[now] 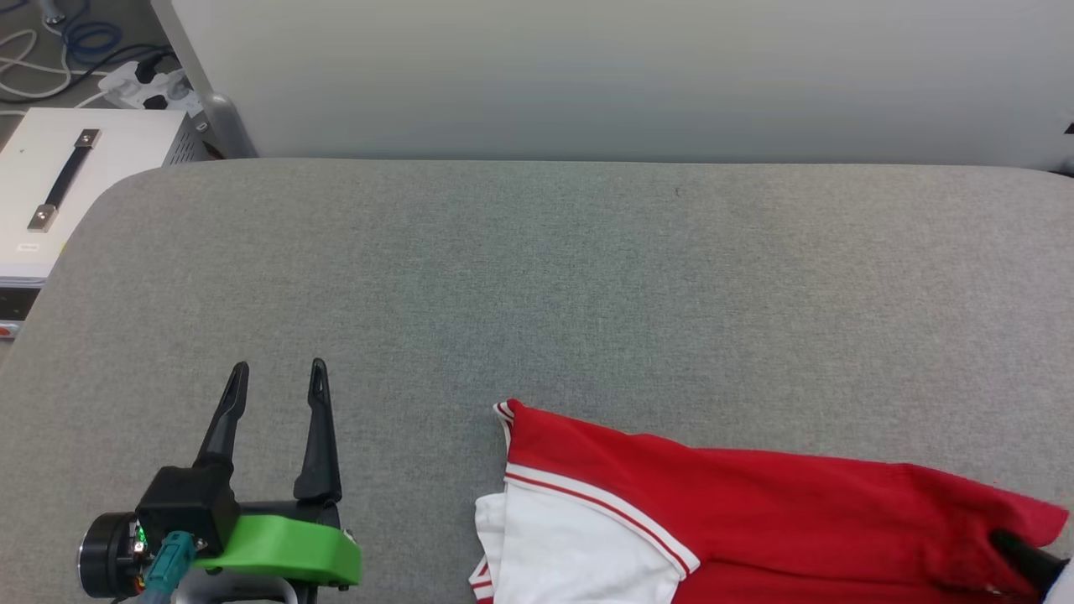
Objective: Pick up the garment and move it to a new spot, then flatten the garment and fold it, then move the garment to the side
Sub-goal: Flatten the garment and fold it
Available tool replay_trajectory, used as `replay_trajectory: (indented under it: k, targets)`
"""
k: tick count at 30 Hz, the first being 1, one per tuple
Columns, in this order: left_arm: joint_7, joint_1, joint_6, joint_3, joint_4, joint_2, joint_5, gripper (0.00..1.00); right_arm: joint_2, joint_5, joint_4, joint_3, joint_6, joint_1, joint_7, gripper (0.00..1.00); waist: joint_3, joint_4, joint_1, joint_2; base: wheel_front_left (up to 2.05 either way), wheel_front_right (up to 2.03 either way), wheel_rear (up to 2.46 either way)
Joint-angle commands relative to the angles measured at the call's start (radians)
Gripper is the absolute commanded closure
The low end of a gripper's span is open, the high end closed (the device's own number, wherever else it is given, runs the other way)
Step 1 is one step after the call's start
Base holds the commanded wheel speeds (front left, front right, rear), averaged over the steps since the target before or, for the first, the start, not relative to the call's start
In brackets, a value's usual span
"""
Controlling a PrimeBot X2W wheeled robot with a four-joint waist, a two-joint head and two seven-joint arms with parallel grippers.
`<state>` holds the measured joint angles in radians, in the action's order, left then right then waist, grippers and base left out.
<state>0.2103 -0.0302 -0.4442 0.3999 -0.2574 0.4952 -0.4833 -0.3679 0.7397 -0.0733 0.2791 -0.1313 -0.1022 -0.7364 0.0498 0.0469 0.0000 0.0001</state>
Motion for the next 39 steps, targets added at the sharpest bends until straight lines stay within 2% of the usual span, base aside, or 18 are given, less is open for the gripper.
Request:
replay_trajectory:
  k: [1,8,13,18,27,33,39]
  targets:
    - [-0.003,-0.005,-0.003,0.001,-0.004,0.004,0.006,0.00,0.030,0.058,0.010,-0.002,0.001,0.009,-0.021,1.00,-0.003,0.001,0.0000,-0.0001,0.00,0.00,0.00]
    - [-0.006,-0.001,-0.007,0.002,-0.009,0.006,0.007,0.00,0.158,0.368,0.072,-0.003,0.001,0.018,-0.131,1.00,-0.001,0.009,0.0000,-0.0001,0.00,0.00,0.00]
    - [-0.010,0.003,-0.008,0.004,-0.009,0.007,0.006,0.00,0.250,0.536,0.105,-0.023,0.001,0.019,-0.194,1.00,0.000,0.015,0.0000,-0.0001,0.00,0.00,0.00]
    - [-0.013,0.015,-0.006,0.008,-0.010,0.007,0.006,0.00,0.301,0.660,0.116,-0.076,0.001,0.027,-0.214,1.00,0.008,0.027,0.0000,-0.0001,0.00,0.00,0.00]
    - [-0.010,0.048,0.001,0.022,-0.008,-0.009,0.011,0.00,0.317,0.743,0.084,-0.269,0.001,0.058,-0.136,1.00,0.050,0.065,0.0000,-0.0001,0.00,0.00,0.00]
    - [0.007,0.079,0.009,0.032,0.009,-0.035,0.014,0.00,0.317,0.764,0.071,-0.442,0.001,0.093,-0.063,1.00,0.101,0.093,0.0000,-0.0001,0.00,0.00,0.00]
    - [0.023,0.110,0.019,0.037,0.026,-0.061,0.017,0.00,0.317,0.763,0.069,-0.531,0.001,0.140,0.001,1.00,0.145,0.107,0.0000,-0.0001,0.00,0.00,0.00]
